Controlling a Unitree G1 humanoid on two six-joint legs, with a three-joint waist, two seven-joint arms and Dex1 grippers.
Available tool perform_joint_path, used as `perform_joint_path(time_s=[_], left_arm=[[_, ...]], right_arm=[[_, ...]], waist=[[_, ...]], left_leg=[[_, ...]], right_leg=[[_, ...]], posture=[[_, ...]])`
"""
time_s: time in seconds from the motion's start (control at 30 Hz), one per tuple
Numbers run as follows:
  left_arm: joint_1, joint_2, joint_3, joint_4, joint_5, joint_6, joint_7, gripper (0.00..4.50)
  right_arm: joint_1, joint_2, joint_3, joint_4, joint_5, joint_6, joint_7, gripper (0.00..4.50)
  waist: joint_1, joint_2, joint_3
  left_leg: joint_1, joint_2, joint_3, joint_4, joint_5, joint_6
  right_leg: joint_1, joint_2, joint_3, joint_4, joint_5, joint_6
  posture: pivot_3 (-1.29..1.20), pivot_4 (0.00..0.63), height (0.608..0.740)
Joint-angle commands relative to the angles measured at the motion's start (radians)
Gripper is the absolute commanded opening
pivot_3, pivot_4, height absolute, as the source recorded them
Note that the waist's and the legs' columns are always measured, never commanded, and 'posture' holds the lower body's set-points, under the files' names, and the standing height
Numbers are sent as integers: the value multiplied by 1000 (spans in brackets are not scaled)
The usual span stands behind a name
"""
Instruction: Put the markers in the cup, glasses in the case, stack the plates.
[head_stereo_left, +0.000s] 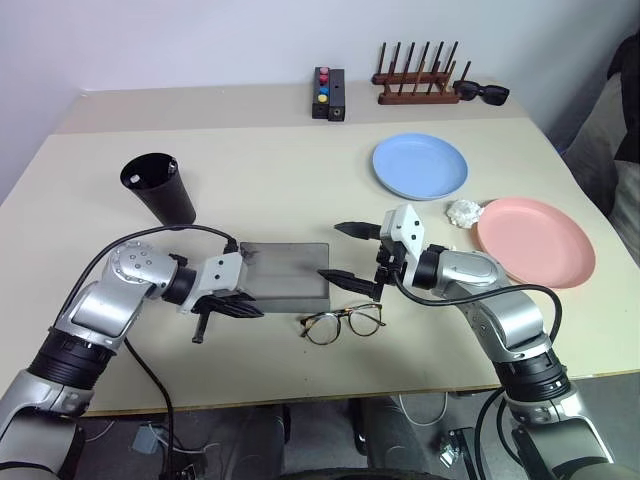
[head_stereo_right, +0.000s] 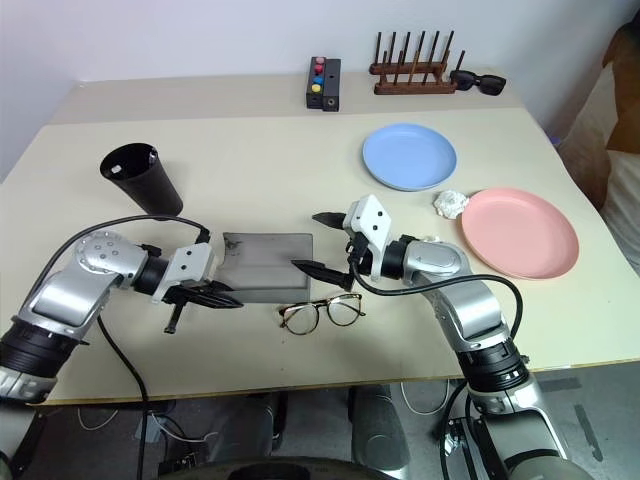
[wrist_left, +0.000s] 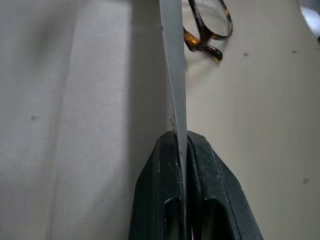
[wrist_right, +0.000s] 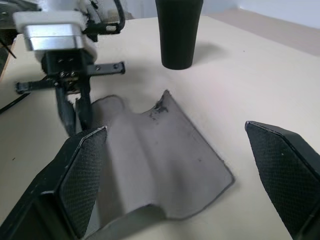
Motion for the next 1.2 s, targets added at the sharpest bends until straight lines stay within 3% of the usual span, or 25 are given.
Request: perform_joint_path(time_s=[0.03, 0.13, 0.3, 0.5, 0.7, 0.9, 1.2], left_arm=[[-7, -3, 11, -49, -8, 60, 35, 76], [-14, -10, 18, -45, -12, 95, 61, 968], [-34, -28, 34, -19, 4, 100, 130, 3425], [-55, -63, 121, -52, -118, 165, 154, 3425], [-30, -56, 142, -213, -227, 249, 134, 3425], [-41, -84, 49, -322, -239, 290, 149, 3425], [-151, -183, -137, -234, -143, 265, 148, 3425]], right_arm=[[-1, 1, -15, -47, 19, -1, 1, 4500], [-1, 1, -15, -47, 18, -2, 1, 4500], [1, -15, -25, -48, 17, -2, 9, 4500], [22, -83, -47, -66, 23, 7, 49, 4500], [67, -171, -62, -99, 34, 29, 99, 4500], [127, -271, -77, -135, 28, 31, 145, 4500], [182, -310, -89, -199, 22, 55, 125, 4500]], waist=[[0, 0, 0], [-1, 0, 0], [-1, 0, 0], [1, 0, 0], [0, 0, 0], [1, 0, 0], [6, 0, 0]], left_leg=[[0, 0, 0, 0, 0, 0], [0, 0, 0, 0, 0, 0], [0, 0, 0, 0, 0, 0], [0, 0, 0, 0, 0, 0], [0, 0, 0, 0, 0, 0], [0, 0, 0, 1, 0, 0], [1, 0, 0, 2, 0, 0]], right_leg=[[0, 0, 0, 0, 0, 0], [0, 0, 0, 0, 0, 1], [0, 0, 0, 0, 2, 3], [0, 0, 0, 0, 2, 3], [0, 0, 0, 0, 2, 3], [1, 0, 0, 0, 0, 1], [2, 0, 0, -1, -2, 3]], posture=[[0, 150, 740], [0, 150, 740], [0, 150, 740], [0, 150, 740], [0, 150, 740], [0, 150, 740], [0, 150, 740]])
